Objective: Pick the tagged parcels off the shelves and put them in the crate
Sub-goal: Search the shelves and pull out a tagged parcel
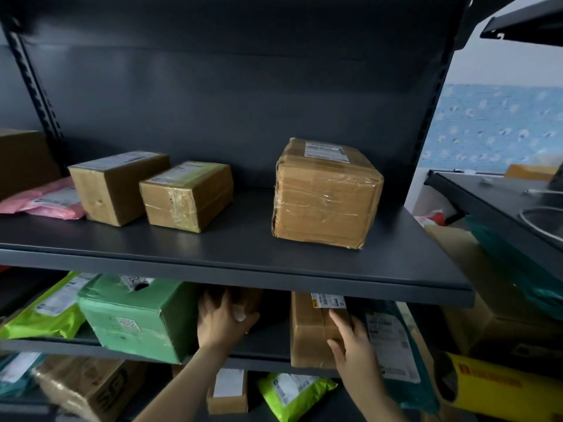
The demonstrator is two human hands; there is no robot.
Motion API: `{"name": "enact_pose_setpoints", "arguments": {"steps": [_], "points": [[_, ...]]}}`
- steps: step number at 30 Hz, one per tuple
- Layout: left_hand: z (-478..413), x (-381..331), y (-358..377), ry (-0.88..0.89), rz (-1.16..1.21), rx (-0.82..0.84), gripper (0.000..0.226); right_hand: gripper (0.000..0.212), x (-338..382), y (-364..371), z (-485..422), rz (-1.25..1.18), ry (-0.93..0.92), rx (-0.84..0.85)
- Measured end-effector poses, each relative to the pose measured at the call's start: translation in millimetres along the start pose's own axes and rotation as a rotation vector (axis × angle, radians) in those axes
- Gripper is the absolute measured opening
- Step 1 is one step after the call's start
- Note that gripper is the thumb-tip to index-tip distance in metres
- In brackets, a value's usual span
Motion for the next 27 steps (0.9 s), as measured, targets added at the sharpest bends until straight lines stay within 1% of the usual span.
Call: {"name": "enact_pose_setpoints", "arguments": {"steps": [4,9,13,16,18,20,22,24,27], "points": [[-10.5,-1.7,3.9,-0.013,-0.013,-0.006,0.095,0.053,-2.8,1.0,-0.8,0.008,0.005,0.013],[-5.9,-6.5,-4.8,-0.029,0.015,0.004,0.089,0.054,-0.2,1.1,-1.3,0.013,0.008,0.001],[20.1,-5.0,-2.7,-0.073,0.056,0.032,0.074,0.053,0.1,0.2,1.0,0.011,0.004,0.022],[52.6,2.1,1.2,-0.043,0.141,0.056,0.066,0.053,2.5,-4.5,3.6,-0.025,0.006,0.026],[71.6,6.6,-3.2,-0.034,0.247,0.058,0.061,0.055,5.5,-8.8,5.4,-0.032,0.013,0.019],[83.9,11.4,-11.1,-0.067,0.403,0.069,0.057,0.058,9.0,-11.7,9.8,-0.018,0.018,0.004],[92.0,16.3,-17.2,-0.118,0.594,0.096,0.062,0.061,11.7,-13.0,16.7,0.024,0.015,-0.012],[98.9,21.5,-18.2,-0.2,0.82,0.133,0.066,0.059,14.7,-14.6,24.8,0.066,-0.002,-0.038],[101.1,31.7,-3.7,-0.357,1.076,0.226,0.05,0.05,23.0,-15.7,35.4,0.109,-0.053,-0.111]]}}
Point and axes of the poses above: each hand's wrist, its own z-axis away from the middle knuckle, its own y-axis out of the palm, x = y × z, the point moved 6 cm from there along -z, towards the middle knuckle, and after that the axes turned 1 degree about y, right-handed, at the moved point
